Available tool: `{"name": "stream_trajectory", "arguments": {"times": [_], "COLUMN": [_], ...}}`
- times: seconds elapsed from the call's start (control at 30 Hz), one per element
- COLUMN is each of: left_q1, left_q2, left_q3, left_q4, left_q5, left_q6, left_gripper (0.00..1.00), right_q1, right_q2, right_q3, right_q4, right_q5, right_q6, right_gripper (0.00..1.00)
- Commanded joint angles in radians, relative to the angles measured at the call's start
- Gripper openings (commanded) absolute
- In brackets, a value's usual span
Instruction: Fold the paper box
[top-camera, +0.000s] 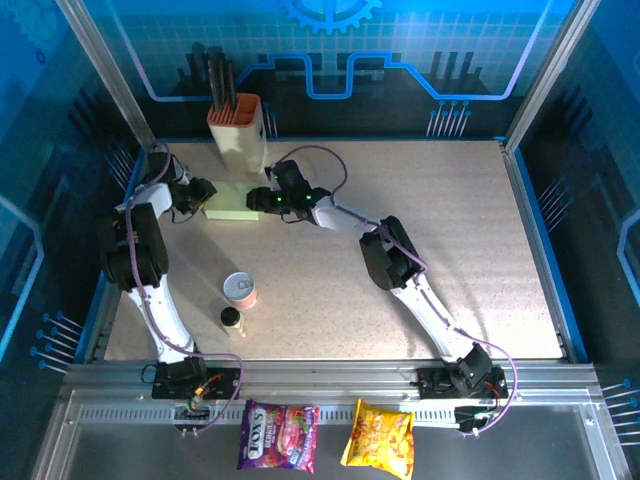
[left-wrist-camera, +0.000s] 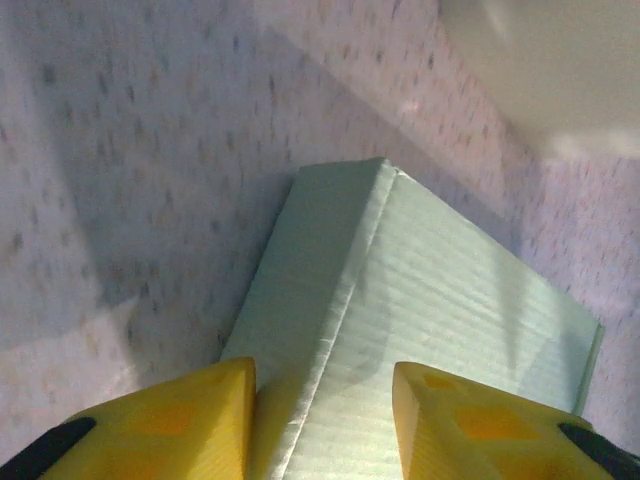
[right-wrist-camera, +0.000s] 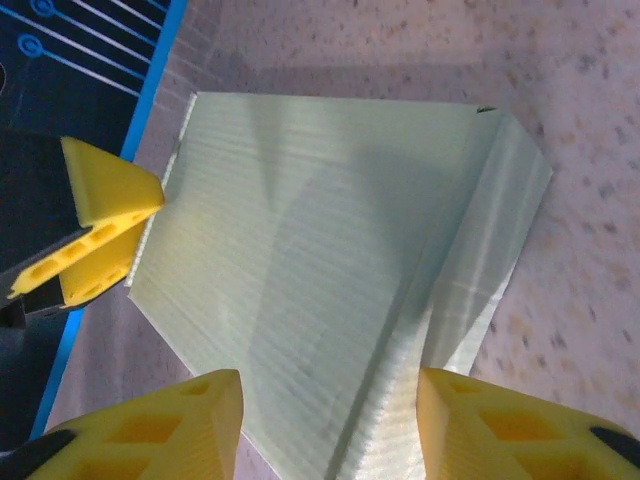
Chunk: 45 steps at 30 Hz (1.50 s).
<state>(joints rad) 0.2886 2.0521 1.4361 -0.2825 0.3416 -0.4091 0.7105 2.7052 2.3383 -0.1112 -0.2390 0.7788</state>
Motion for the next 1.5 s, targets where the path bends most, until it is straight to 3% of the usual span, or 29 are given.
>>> {"name": "stream_trajectory", "arguments": {"times": [0.0,0.23,0.73,1.33,1.47], "left_q1": [-0.011,-0.002,0.018,0.039,0.043], "left_q2": [0.049,0.133,0.134,0.057,0.022], "left_q3": [0.084,0.186,0.141,0.114,0.103], "left_q4": [-0.039,-0.086,-0.049,-0.079,-0.100], "left_q5": [0.132,0.139,0.133,0.104,0.079], "left_q6": [0.006,-0.001,-0.065,-0.049,-0.030], "left_gripper": [0.43,0.44,0.51,0.59,0.67], "right_q1": [0.047,0.040,0.015,-0.030,-0.031], "right_q2": [0.076,0.127,0.156,0.060,-0.011], "right_q3": [0.130,0.188,0.217,0.166,0.106], "right_q4": [0.043,0.062,0.039,-0.027,-0.064], "right_q5": [-0.034,0.028,0.063,-0.003,-0.011], "right_q6": [0.033,0.030,0.017,-0.074,-0.141], "right_gripper": [0.50,0.54,0.61,0.77,0.80]}}
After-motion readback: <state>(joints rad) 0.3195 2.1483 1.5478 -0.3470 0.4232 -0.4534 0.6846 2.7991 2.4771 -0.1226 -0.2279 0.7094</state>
